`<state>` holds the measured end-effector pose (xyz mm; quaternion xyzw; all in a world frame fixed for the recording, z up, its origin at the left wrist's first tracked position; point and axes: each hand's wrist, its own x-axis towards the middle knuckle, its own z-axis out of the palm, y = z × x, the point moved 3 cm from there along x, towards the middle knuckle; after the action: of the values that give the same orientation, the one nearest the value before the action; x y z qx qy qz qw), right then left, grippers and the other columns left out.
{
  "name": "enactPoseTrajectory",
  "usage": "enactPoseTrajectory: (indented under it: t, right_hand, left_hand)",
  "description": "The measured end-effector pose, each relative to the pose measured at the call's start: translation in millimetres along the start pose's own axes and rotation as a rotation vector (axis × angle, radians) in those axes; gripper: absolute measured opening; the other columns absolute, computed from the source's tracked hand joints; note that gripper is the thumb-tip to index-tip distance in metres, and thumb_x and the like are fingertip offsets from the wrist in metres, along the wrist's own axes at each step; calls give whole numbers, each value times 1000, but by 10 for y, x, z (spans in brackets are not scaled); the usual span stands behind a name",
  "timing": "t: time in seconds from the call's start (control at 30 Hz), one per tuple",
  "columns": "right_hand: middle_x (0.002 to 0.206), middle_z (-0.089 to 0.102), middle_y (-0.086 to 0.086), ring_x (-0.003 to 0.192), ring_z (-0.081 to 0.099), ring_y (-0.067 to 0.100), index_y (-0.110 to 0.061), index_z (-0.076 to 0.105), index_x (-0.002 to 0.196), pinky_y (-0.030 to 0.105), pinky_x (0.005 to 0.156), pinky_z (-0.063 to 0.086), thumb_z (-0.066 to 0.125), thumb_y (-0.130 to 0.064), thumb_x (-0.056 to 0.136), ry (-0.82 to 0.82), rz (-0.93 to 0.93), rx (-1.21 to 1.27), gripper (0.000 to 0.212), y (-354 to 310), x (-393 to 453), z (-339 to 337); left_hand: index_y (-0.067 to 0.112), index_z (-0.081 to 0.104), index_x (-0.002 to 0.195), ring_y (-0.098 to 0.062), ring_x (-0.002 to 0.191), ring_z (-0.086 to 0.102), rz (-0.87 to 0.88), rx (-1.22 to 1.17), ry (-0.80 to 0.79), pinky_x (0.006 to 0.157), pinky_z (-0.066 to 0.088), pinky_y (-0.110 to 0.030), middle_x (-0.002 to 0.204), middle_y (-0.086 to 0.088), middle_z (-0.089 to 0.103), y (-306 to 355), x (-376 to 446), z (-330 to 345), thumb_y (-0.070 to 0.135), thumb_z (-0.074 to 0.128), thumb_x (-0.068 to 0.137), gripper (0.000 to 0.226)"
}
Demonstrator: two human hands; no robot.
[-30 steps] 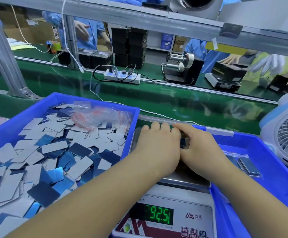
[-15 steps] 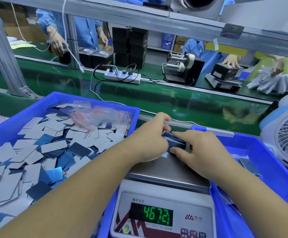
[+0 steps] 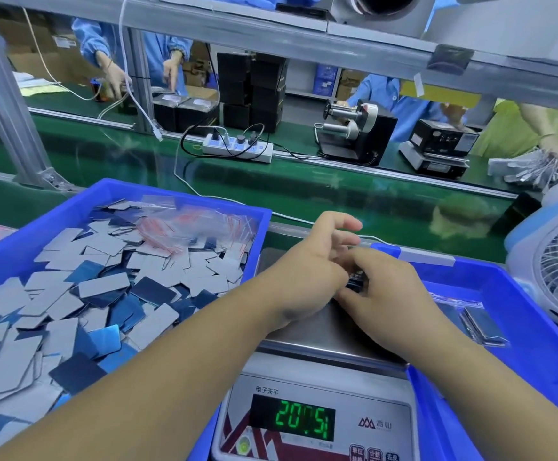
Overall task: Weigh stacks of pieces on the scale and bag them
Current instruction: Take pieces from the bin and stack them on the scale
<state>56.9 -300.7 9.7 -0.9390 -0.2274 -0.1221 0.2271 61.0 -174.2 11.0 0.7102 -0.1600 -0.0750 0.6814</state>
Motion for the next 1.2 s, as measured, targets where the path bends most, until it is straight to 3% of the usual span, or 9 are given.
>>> enactPoseTrajectory:
  t: [0.1, 0.2, 0.33, 0.43, 0.53, 0.7, 0.83, 0.97, 1.2]
  right_hand:
    - [93, 62, -17, 80, 47, 0, -48, 50, 90, 6, 67, 33, 63, -25, 80, -25, -19, -11, 29, -7, 5, 7]
    - [93, 60, -15, 86, 48, 5, -40, 61, 102, 10, 69, 33, 62, -20, 83, -59, -21, -31, 28, 6, 19, 31]
    - [89, 55, -20, 83, 44, -1, -34, 65, 108, 2, 74, 31, 65, -20, 87, -37, -10, -28, 25, 13, 19, 0]
    - [89, 48, -13, 86, 49, 11, -34, 58, 105, 19, 72, 39, 57, -27, 93, -110, -31, -118, 14, -52, 2, 45]
    - [101, 35, -10, 88, 49, 21, -32, 41, 125, 36, 72, 46, 42, -41, 98, -180, -9, -329, 28, -47, -21, 67]
    - [99, 26, -5, 87, 43, 24, -23, 23, 148, 36, 71, 41, 35, -38, 101, -211, -37, -417, 50, -80, -57, 93]
    - [94, 30, -6, 78, 42, 24, -24, 40, 135, 36, 62, 34, 40, -32, 101, -162, 20, -375, 35, -132, -73, 107]
    - [90, 46, -8, 87, 49, 20, -28, 55, 98, 31, 70, 32, 57, -25, 94, -38, 20, -153, 5, -103, -2, 1]
    - [72, 45, -10, 69, 44, 5, -19, 68, 95, 12, 65, 34, 71, -11, 82, 378, 58, 5, 16, -86, -6, -237]
  left_hand:
    - [31, 39, 122, -15, 129, 43, 37, 86, -50, 83, 43, -8, 137, -4, 45, 14, -2, 26, -22, 36, 77, 69]
    - [35, 41, 117, -13, 134, 40, 13, 94, -1, 99, 38, -22, 136, 0, 48, -15, 14, -15, -18, 38, 78, 66]
    - [38, 46, 107, -6, 132, 44, 6, -14, 58, 72, 42, -21, 131, 2, 54, 22, 14, -65, 6, 40, 58, 59]
    - [35, 48, 109, -10, 129, 47, -42, -97, 55, 65, 42, -15, 131, -3, 57, 21, 5, -50, 8, 38, 51, 64]
    - [28, 50, 110, -15, 125, 50, -59, -175, 100, 61, 40, -10, 131, -12, 58, 20, 3, -72, 6, 38, 50, 65]
    - [20, 54, 108, -30, 121, 52, -112, -446, 168, 110, 36, -34, 123, -22, 58, -7, 3, -148, 3, 35, 50, 63]
    - [19, 54, 110, -33, 129, 52, -137, -493, 161, 110, 36, -37, 121, -21, 60, -16, 12, -146, 5, 36, 51, 64]
    - [19, 54, 107, -28, 122, 58, -127, -480, 218, 110, 38, -40, 115, -15, 61, -12, 26, -203, 7, 39, 54, 57]
    - [8, 62, 114, -25, 99, 67, -147, -564, 64, 104, 50, -42, 107, -16, 71, -60, 35, -56, 23, 72, 82, 36]
